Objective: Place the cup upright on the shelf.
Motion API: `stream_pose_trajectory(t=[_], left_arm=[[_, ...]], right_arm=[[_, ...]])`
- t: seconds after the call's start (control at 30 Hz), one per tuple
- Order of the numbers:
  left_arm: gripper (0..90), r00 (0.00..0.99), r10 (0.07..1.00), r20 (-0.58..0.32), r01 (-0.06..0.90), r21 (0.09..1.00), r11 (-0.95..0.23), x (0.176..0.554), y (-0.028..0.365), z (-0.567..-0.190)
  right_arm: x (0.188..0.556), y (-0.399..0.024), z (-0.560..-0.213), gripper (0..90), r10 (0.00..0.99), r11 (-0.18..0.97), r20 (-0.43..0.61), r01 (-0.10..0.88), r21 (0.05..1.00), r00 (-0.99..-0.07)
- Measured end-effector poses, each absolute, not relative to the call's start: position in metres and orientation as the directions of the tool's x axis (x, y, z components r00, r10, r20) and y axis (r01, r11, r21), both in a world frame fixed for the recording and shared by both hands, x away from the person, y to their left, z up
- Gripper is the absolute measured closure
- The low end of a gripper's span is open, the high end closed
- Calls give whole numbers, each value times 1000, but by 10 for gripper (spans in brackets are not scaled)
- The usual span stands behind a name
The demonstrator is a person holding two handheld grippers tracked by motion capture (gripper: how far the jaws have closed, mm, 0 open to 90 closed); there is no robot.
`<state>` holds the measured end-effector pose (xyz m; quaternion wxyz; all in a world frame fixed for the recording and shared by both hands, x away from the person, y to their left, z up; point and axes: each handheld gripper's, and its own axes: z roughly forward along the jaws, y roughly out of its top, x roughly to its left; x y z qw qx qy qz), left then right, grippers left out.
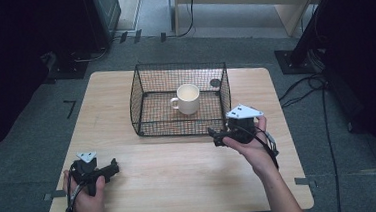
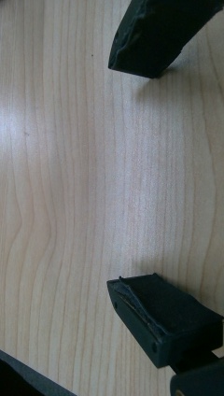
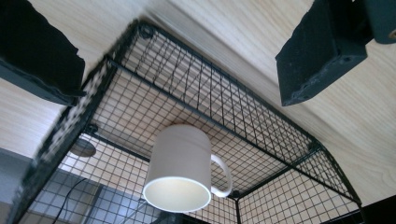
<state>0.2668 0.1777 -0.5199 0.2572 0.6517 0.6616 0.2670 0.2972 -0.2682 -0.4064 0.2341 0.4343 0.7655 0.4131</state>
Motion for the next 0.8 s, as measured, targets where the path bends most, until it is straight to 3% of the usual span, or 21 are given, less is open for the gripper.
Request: stream_pose_trajectory(t=[0.8], left_arm=[[0, -15, 1000, 10, 728, 686, 4, 267, 178, -520]], right_arm=[[244, -339, -456, 6, 918, 203, 35, 542, 815, -396]])
